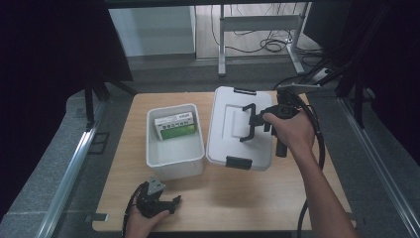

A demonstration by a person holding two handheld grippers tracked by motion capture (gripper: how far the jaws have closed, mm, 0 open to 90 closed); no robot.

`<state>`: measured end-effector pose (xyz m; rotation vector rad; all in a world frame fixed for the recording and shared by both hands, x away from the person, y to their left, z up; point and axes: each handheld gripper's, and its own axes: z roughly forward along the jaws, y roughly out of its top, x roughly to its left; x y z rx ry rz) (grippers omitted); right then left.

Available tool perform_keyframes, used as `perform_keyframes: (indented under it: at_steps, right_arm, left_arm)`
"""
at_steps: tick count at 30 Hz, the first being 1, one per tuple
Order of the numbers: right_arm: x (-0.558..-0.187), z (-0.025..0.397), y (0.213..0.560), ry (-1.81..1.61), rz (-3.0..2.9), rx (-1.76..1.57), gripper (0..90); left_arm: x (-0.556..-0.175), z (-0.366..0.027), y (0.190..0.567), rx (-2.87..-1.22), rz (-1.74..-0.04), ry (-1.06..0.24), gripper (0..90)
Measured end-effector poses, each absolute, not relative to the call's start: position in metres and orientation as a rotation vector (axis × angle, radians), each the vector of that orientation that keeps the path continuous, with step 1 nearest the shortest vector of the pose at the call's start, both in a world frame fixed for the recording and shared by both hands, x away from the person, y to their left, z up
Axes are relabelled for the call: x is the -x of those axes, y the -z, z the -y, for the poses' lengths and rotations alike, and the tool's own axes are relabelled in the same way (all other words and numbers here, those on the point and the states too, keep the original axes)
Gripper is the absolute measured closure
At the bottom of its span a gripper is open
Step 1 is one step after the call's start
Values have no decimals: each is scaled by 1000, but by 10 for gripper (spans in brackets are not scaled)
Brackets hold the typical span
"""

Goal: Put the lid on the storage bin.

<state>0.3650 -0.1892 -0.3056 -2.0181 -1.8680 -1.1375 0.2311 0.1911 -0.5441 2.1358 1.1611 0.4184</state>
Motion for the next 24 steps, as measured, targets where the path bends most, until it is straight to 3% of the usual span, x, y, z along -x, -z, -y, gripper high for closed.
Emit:
perform_keyframes:
  at_steps: [24]
  right_arm:
    - [-375,141,296,1111,1958,1915,847]
  left_arm:
    - [-231,-191,544,-2138,-1158,-418,122]
